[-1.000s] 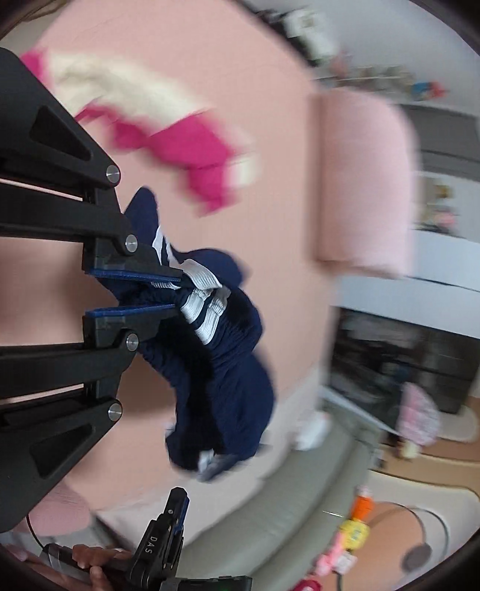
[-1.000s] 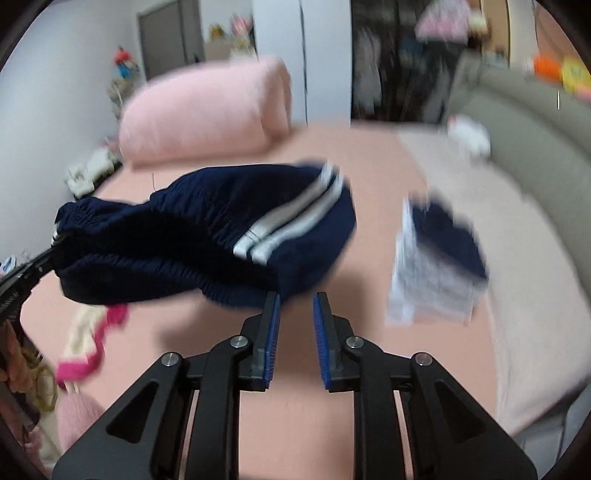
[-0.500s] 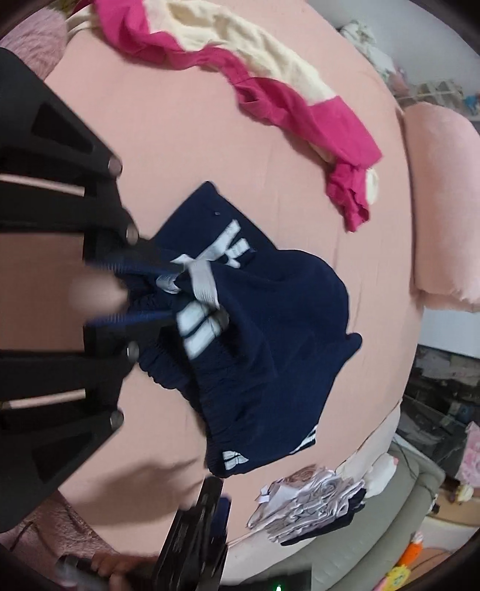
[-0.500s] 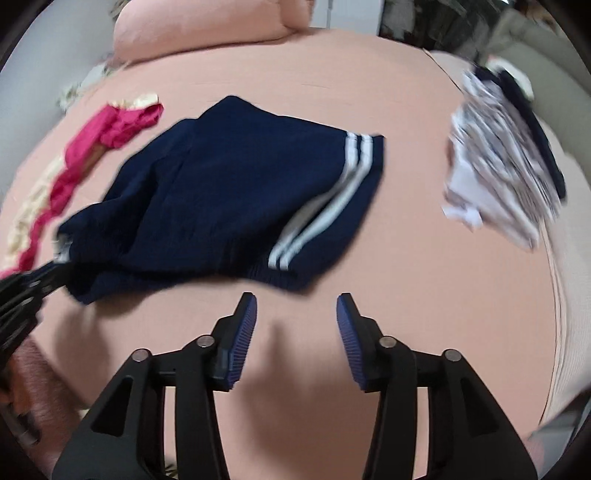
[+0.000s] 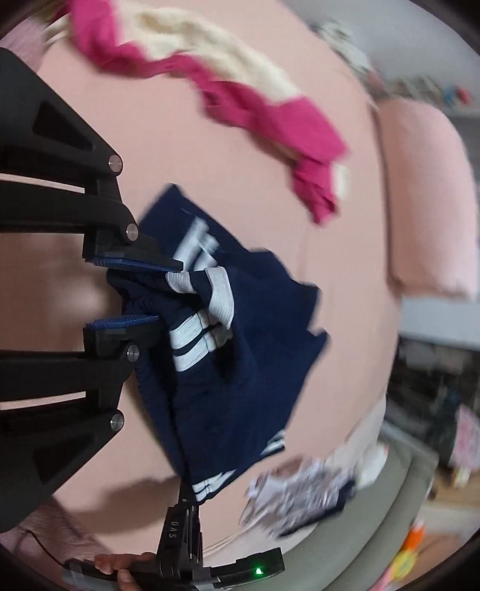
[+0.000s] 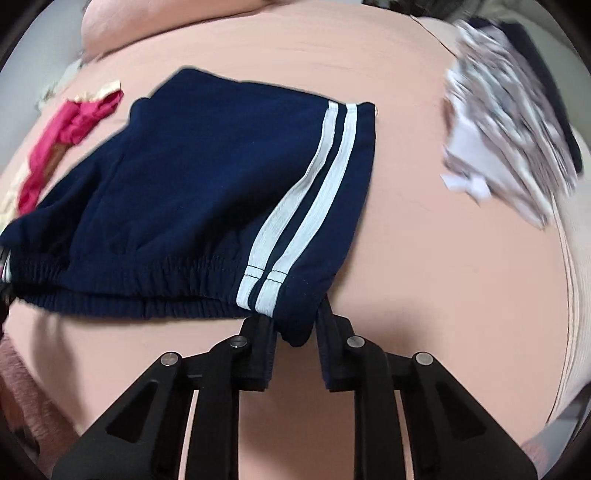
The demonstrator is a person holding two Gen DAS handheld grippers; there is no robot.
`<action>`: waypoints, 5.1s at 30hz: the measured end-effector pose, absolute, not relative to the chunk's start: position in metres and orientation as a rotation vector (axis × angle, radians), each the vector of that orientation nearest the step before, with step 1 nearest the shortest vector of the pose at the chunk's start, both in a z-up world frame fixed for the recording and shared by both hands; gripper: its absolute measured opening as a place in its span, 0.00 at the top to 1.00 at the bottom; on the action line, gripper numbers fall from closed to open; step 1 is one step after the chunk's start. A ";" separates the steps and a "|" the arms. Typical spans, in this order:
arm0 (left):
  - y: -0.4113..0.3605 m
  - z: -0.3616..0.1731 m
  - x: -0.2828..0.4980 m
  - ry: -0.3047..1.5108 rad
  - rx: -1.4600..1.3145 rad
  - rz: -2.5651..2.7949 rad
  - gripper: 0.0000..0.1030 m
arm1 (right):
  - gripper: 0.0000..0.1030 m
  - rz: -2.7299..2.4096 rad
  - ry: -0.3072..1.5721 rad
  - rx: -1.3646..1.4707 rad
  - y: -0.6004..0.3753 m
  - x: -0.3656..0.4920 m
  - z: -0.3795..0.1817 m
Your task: Fold clothes
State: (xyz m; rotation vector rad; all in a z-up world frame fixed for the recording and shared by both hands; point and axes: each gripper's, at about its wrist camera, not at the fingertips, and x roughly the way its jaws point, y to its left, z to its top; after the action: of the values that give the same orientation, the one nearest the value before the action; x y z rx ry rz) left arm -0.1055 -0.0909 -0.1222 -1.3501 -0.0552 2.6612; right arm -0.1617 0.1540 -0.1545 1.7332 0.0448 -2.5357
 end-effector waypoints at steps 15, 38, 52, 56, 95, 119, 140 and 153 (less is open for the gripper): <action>-0.102 -0.149 -0.035 -0.237 -1.614 2.363 0.50 | 0.74 -2.480 -0.088 1.889 0.157 -0.025 -0.155; -0.165 -0.136 -0.066 -0.430 -1.658 2.481 0.55 | 0.56 -2.494 -0.098 1.831 0.164 -0.041 -0.147; -0.182 -0.168 -0.121 -0.451 -1.604 2.603 0.90 | 0.41 -2.389 0.006 1.502 0.045 -0.199 -0.126; -0.193 -0.151 -0.130 -0.431 -1.547 2.650 0.95 | 0.51 -2.307 0.060 1.562 0.013 -0.247 -0.157; -0.127 -0.156 -0.069 -0.245 -1.654 2.411 0.66 | 0.64 -2.382 0.062 1.693 0.093 -0.081 -0.171; -0.085 -0.176 -0.088 -0.141 -1.485 2.410 0.66 | 0.61 -2.540 -0.069 1.792 0.172 -0.049 -0.172; -0.097 -0.180 -0.067 -0.235 -1.416 2.409 0.66 | 0.49 -2.502 -0.443 1.837 0.231 -0.008 -0.164; -0.120 -0.183 -0.076 -0.397 -1.390 2.463 0.65 | 0.88 -2.301 -0.702 1.800 0.227 -0.032 -0.170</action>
State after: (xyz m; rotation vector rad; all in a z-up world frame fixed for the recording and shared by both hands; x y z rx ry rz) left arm -0.0764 -0.1198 -0.1833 -1.3900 -0.3966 2.4632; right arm -0.0322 0.2271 -0.1700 1.7996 -0.7016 -2.3010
